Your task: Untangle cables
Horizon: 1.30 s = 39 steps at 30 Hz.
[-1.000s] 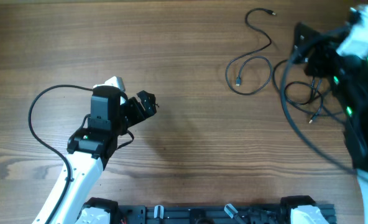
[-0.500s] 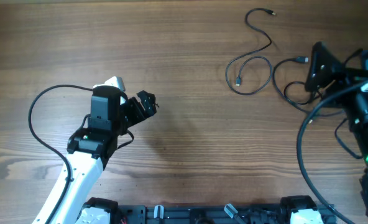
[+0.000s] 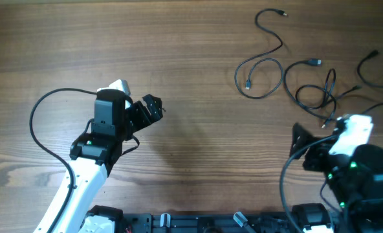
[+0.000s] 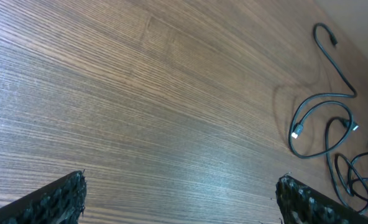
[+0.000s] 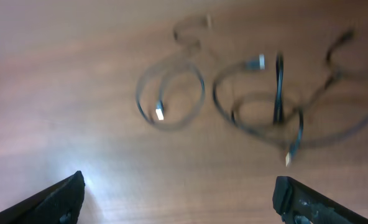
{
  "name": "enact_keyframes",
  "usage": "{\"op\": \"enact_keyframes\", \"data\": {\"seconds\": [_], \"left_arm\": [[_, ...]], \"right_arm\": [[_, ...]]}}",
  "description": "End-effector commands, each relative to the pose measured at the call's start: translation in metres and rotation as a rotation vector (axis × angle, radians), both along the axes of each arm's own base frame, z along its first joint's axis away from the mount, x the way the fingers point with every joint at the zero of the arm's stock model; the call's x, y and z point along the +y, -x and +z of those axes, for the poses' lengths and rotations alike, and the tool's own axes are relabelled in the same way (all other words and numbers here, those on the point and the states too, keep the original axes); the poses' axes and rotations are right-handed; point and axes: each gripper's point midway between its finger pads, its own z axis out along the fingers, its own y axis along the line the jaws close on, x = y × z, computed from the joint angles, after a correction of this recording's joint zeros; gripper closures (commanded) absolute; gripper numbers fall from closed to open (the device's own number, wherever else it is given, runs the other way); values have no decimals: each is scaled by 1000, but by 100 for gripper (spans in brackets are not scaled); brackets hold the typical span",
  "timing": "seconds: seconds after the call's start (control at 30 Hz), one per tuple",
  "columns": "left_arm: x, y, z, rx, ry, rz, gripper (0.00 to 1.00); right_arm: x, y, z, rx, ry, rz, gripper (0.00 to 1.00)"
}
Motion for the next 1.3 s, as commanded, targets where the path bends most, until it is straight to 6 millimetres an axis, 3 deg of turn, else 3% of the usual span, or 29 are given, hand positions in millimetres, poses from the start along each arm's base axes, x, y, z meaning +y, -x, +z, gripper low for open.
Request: {"op": "enact_keyframes", "data": {"seconds": [0.0, 0.17, 0.43, 1.17, 1.27], "left_arm": [[2, -1, 0, -9, -14, -8, 0], [2, -1, 0, -9, -14, -8, 0], [2, -1, 0, -9, -14, -8, 0], [2, -1, 0, -9, -14, -8, 0], [2, -1, 0, -9, -14, -8, 0]], "right_arm": [[-5, 10, -41, 50, 19, -17, 0], [-5, 20, -77, 83, 22, -16, 0], [-8, 25, -102, 95, 32, -26, 0], [-9, 26, -106, 97, 36, -31, 0], [-9, 22, -97, 44, 30, -32, 0]]}}
